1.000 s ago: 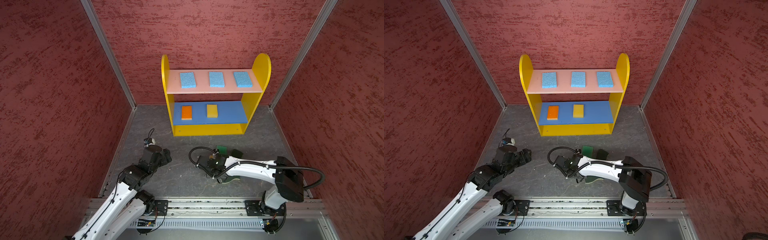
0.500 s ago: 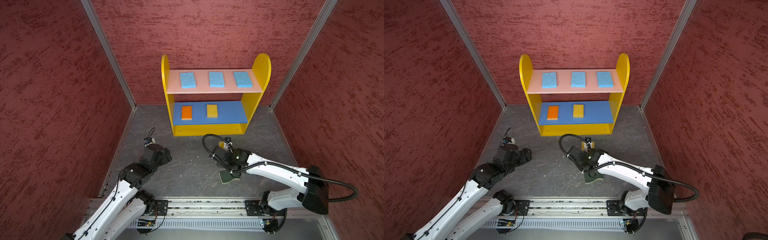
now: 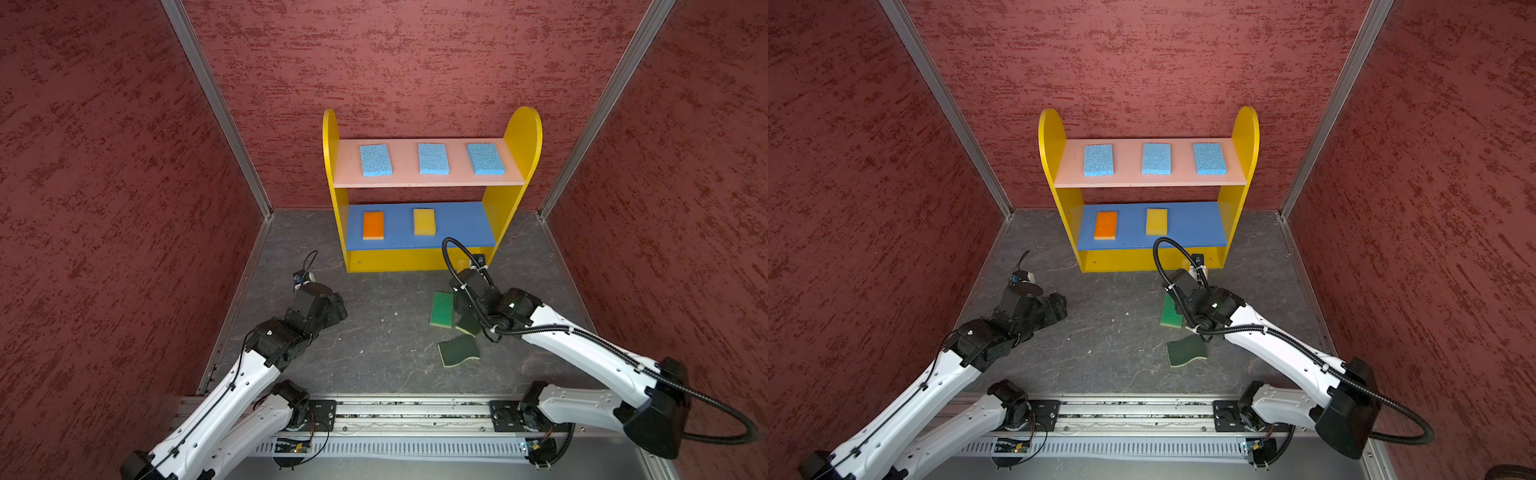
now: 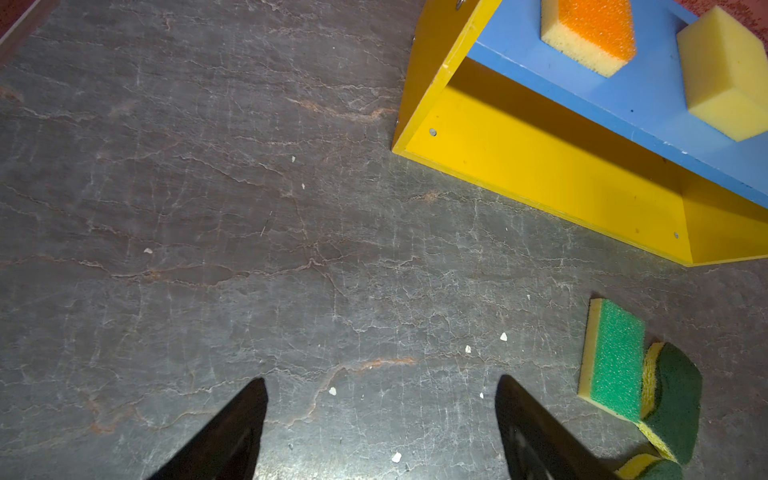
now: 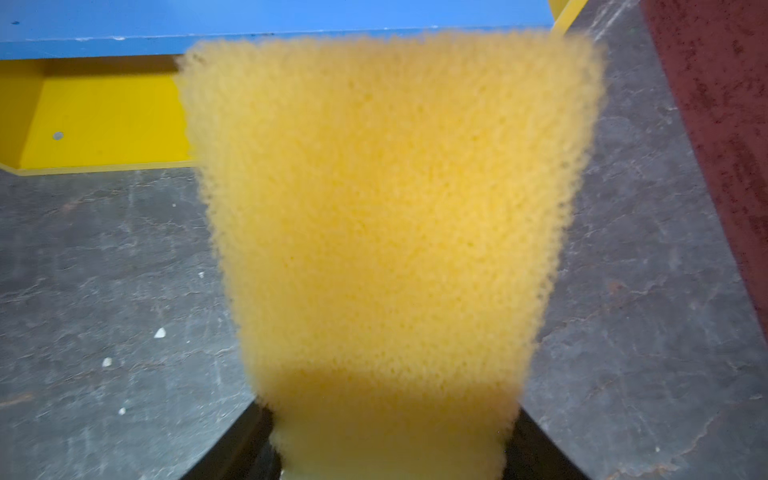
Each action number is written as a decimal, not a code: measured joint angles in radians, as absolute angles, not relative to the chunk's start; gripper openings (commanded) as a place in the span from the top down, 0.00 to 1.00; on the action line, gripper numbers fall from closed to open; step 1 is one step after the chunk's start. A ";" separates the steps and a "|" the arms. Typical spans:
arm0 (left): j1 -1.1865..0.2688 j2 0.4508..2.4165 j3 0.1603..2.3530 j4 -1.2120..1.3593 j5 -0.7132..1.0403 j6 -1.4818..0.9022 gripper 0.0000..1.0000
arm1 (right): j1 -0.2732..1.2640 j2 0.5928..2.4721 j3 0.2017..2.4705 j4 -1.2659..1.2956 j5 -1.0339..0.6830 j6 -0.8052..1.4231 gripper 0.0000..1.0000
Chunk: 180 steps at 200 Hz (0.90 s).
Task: Place and organize the cleaning sponges onto the shelf
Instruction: 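Carry the yellow sponge with the right gripper up to the blue lower shelf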
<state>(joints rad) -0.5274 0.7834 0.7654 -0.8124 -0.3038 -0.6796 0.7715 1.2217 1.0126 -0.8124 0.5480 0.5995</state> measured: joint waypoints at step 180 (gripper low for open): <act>-0.538 0.783 0.878 -0.852 -0.476 -0.672 0.15 | 0.464 1.491 1.236 -0.543 0.403 0.299 0.32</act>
<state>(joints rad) -0.5385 0.7830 0.8783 -0.8516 -0.4763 -0.6724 0.4644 1.4910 1.2362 -0.5430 0.4034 0.2989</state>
